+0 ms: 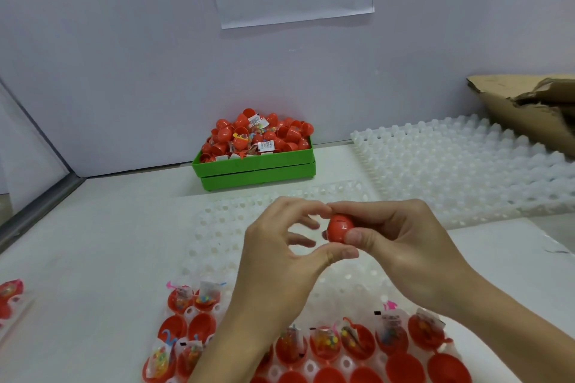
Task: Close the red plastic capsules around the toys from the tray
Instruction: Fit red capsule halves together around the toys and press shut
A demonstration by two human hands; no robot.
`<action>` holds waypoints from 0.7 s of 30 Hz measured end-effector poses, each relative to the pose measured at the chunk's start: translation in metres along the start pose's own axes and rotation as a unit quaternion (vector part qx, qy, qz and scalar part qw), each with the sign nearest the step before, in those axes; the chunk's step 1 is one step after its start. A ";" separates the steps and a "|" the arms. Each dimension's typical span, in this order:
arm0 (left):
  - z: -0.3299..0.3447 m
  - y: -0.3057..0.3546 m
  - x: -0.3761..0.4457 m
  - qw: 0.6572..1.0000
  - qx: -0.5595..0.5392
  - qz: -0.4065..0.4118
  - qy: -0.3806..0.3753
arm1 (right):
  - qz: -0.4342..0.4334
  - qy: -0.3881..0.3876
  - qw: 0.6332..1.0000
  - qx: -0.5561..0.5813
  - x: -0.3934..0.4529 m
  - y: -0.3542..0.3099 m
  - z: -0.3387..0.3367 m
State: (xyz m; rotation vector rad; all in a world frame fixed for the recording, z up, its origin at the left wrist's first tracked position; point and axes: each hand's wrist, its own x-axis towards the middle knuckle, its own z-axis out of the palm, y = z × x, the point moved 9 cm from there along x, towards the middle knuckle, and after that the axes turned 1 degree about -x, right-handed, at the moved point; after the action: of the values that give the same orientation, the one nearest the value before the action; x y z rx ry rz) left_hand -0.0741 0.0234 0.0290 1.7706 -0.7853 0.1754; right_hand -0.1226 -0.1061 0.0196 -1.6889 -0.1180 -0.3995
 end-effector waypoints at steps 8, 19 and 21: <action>0.010 -0.004 -0.001 0.992 -0.115 -0.040 -0.043 | 0.003 -0.013 0.999 0.052 -0.001 0.003 -0.002; 0.012 0.009 -0.004 0.987 -0.159 -0.017 -0.021 | -0.037 0.041 0.995 0.083 -0.002 -0.010 0.004; 0.012 0.008 -0.005 0.987 -0.159 -0.013 -0.011 | -0.035 0.050 0.994 0.092 -0.003 -0.010 0.004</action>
State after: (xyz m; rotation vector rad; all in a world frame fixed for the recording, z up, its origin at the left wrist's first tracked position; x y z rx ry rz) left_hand -0.0861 0.0139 0.0292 1.4812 -0.7603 0.0119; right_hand -0.1274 -0.1006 0.0277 -1.4837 -0.1372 -0.5101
